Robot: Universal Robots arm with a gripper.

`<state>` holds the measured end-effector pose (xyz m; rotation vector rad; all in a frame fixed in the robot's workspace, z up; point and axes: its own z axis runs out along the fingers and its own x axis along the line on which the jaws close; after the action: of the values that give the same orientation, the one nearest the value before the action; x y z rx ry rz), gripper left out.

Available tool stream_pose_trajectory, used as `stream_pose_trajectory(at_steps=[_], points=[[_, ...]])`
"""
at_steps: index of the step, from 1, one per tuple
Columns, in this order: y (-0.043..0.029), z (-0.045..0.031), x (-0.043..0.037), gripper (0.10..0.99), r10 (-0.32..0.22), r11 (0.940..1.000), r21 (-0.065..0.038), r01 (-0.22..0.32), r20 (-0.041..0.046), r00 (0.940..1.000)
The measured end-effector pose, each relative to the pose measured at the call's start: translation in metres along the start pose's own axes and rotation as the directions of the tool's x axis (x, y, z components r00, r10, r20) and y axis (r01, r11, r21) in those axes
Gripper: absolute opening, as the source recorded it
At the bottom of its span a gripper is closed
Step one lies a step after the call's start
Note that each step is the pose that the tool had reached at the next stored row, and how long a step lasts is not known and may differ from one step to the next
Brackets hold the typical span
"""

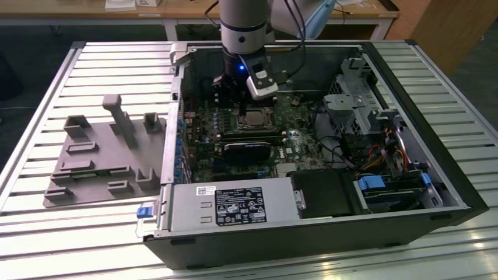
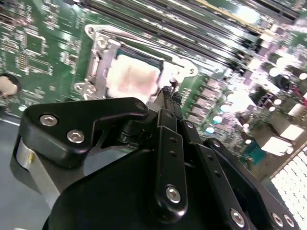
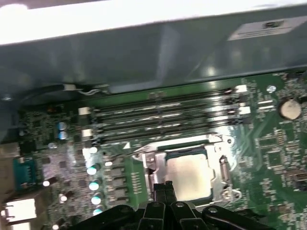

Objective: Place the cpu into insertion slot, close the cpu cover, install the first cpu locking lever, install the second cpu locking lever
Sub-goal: 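Install the first cpu locking lever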

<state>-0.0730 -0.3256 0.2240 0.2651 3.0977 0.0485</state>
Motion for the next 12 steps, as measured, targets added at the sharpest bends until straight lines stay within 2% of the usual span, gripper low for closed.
stream_pose_trajectory(at_steps=[12], points=[[-0.0046, -0.001, 0.0267, 0.102, 0.0, 1.0, 0.0, 0.0, 0.0005, 1.0]])
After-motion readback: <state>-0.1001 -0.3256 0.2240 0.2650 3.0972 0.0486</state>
